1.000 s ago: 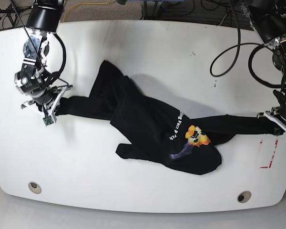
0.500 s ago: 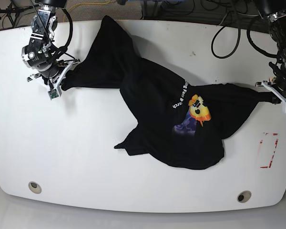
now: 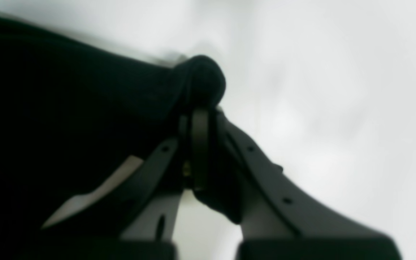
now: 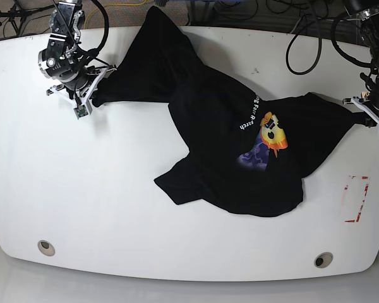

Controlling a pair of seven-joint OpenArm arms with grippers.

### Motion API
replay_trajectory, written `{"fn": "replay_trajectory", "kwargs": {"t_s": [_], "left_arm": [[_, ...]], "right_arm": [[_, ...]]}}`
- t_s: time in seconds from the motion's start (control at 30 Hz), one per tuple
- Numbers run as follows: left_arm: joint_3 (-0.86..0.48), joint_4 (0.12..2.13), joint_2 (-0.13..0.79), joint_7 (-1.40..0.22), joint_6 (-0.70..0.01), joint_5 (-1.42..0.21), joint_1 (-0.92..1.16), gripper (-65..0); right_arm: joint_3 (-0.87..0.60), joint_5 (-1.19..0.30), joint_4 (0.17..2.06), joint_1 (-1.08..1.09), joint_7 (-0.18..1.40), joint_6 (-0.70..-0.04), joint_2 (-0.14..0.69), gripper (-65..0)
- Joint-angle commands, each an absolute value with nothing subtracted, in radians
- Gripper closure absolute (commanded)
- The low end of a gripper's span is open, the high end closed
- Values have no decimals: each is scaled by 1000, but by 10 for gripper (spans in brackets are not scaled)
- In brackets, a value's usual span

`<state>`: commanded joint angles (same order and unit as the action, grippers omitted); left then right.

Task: Fold the T-shirt properly
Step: 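Release the shirt with the right gripper and raise it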

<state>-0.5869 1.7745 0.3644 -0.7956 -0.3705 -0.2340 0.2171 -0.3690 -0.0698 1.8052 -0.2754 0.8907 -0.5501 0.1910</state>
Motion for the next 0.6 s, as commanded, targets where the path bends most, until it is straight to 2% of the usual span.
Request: {"fn": "replay_trajectory", "kwargs": {"t_s": [0.6], "left_arm": [[-628,1778,360,-799,-371,-234,229,-24]], "right_arm": [[-367,-70,1804,-277,891,-550,191,-5]]}}
